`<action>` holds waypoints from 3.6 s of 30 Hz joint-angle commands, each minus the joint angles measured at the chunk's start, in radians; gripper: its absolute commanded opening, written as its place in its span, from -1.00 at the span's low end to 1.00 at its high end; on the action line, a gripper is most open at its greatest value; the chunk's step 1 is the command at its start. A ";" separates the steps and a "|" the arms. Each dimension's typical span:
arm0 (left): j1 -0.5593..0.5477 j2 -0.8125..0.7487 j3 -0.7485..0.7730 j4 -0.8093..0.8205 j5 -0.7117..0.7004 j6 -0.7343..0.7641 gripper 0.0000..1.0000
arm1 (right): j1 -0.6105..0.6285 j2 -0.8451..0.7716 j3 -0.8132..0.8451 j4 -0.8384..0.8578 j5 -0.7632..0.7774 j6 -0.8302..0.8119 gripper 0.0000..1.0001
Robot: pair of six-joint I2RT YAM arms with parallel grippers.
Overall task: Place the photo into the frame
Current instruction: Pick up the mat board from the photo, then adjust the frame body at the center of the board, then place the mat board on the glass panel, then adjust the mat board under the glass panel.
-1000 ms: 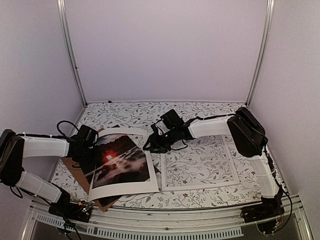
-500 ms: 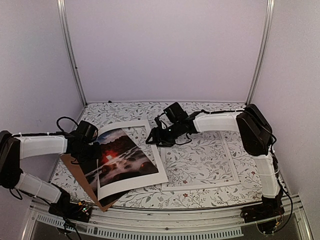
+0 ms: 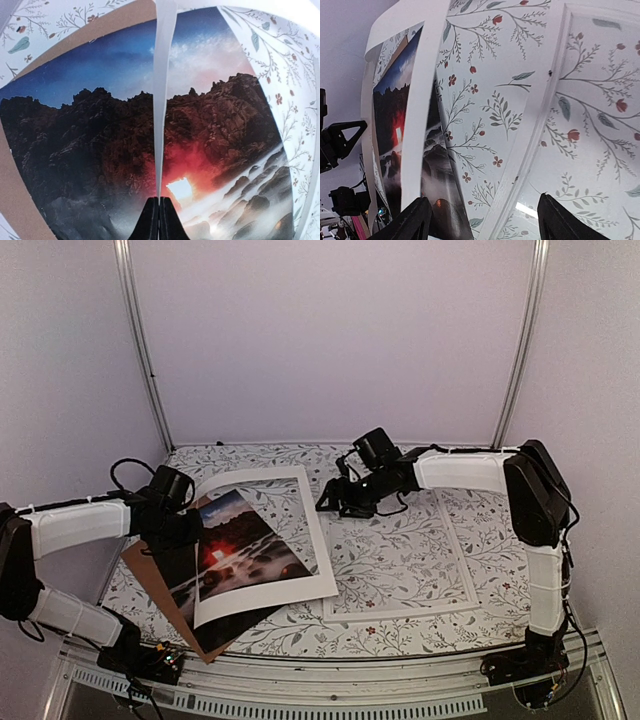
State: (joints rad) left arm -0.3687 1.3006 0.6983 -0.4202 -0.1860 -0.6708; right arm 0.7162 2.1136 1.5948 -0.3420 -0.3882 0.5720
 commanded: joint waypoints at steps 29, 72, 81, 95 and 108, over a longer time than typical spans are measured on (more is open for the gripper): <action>-0.177 0.230 0.253 -0.054 -0.035 0.034 -0.91 | -0.513 -0.334 -0.527 -0.110 0.301 -0.240 0.28; -0.366 0.698 0.773 -0.268 -0.106 0.021 -0.88 | -0.384 -0.600 -0.706 -0.085 0.326 -0.132 0.50; -0.405 0.835 0.939 -0.330 -0.094 -0.021 -0.83 | -0.397 -0.576 -0.657 -0.122 0.318 -0.196 0.52; -0.440 0.852 0.984 -0.364 -0.079 -0.036 -0.19 | -0.396 -0.576 -0.684 -0.096 0.269 -0.199 0.52; -0.327 0.626 0.644 -0.074 0.250 0.135 0.20 | -0.396 -0.606 -0.708 -0.080 0.242 -0.192 0.51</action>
State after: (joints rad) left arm -0.7414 1.9694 1.4120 -0.6243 -0.1104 -0.6270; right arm 0.3241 1.5387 0.9016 -0.4404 -0.1345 0.3771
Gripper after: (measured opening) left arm 0.598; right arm 0.757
